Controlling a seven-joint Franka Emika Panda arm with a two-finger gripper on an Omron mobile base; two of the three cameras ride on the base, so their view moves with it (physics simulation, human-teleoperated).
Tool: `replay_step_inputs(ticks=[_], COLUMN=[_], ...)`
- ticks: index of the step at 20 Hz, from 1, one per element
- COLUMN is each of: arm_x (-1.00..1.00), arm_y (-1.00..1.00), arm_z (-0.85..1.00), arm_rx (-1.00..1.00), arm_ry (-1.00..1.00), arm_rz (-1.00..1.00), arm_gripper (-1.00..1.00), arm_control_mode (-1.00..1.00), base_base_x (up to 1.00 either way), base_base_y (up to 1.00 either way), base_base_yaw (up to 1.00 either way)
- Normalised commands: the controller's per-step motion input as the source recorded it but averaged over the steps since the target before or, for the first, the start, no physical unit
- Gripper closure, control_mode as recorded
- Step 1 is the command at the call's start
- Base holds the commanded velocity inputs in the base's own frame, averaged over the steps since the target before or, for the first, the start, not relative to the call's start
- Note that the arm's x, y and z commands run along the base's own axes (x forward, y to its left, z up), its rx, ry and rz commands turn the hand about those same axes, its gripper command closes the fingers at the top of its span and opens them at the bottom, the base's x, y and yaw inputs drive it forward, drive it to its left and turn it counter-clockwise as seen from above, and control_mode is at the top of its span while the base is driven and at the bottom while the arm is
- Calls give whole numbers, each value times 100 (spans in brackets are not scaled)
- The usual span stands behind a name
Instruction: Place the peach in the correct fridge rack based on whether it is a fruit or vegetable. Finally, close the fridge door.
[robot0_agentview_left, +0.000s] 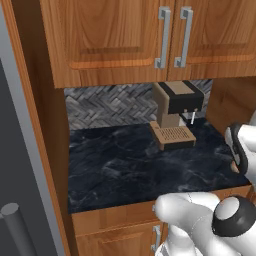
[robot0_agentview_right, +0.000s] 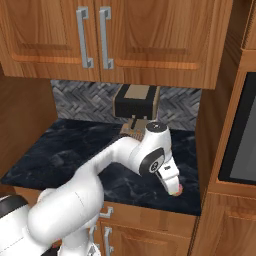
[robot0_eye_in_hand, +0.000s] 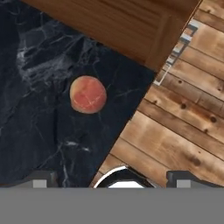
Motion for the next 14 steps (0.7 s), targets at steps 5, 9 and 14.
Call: replay_step_inputs(ticks=[5, 9, 14], arm_x=[48, 20, 6], arm_y=[-61, -21, 0], arm_z=[-43, -30, -19], arm_rx=[2, 2, 3], arm_ry=[5, 1, 0], arm_rz=[-18, -7, 0], arm_gripper=[-100, -100, -100], arm_control_mode=[-100, -100, -100], base_base_x=[0, 0, 0], base_base_y=[0, 0, 0], base_base_yaw=[0, 0, 0])
